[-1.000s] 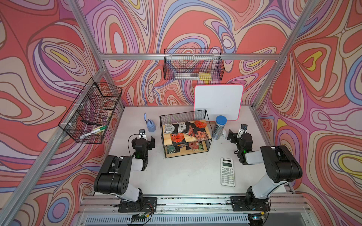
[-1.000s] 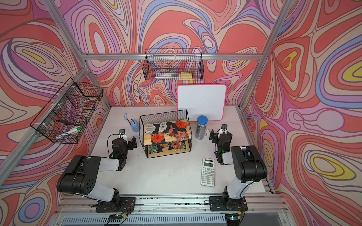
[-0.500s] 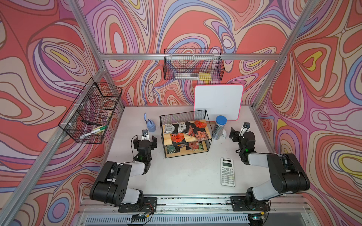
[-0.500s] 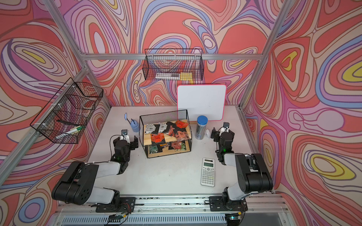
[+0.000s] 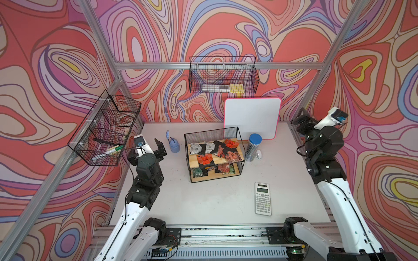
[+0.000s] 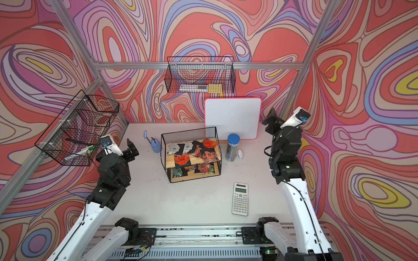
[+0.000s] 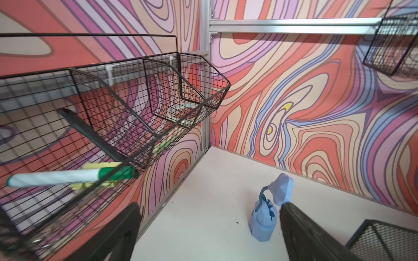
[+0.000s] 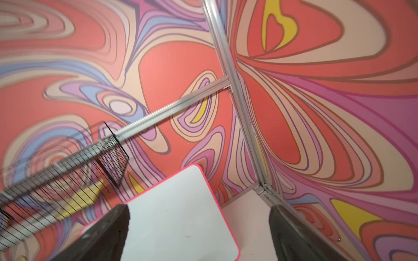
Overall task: Remove the tea bags from the shelf
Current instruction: Pick up the tea bag from the shelf.
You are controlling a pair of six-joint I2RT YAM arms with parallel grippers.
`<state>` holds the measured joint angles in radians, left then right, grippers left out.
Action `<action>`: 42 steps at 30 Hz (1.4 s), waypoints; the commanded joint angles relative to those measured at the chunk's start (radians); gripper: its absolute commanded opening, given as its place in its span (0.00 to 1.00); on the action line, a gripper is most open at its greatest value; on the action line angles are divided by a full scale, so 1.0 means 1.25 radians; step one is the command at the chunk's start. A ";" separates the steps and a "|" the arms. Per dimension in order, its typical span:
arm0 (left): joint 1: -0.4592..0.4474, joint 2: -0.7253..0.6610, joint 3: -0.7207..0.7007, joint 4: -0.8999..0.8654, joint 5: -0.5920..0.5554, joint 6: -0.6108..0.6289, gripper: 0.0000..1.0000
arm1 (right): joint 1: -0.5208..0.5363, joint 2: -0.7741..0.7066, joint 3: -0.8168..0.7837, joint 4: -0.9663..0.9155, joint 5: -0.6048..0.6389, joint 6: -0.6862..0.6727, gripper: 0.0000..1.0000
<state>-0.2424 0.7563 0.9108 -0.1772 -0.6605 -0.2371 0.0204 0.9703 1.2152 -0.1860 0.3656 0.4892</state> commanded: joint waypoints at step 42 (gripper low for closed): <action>-0.006 -0.042 0.074 -0.591 0.770 -0.379 0.91 | 0.609 0.029 -0.497 0.254 -0.176 0.897 0.59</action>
<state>-0.2436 0.7086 1.0153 -0.9806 0.2890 -0.7082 0.7757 0.9707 0.5999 -0.0864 0.1074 1.5581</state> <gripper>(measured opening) 0.910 0.589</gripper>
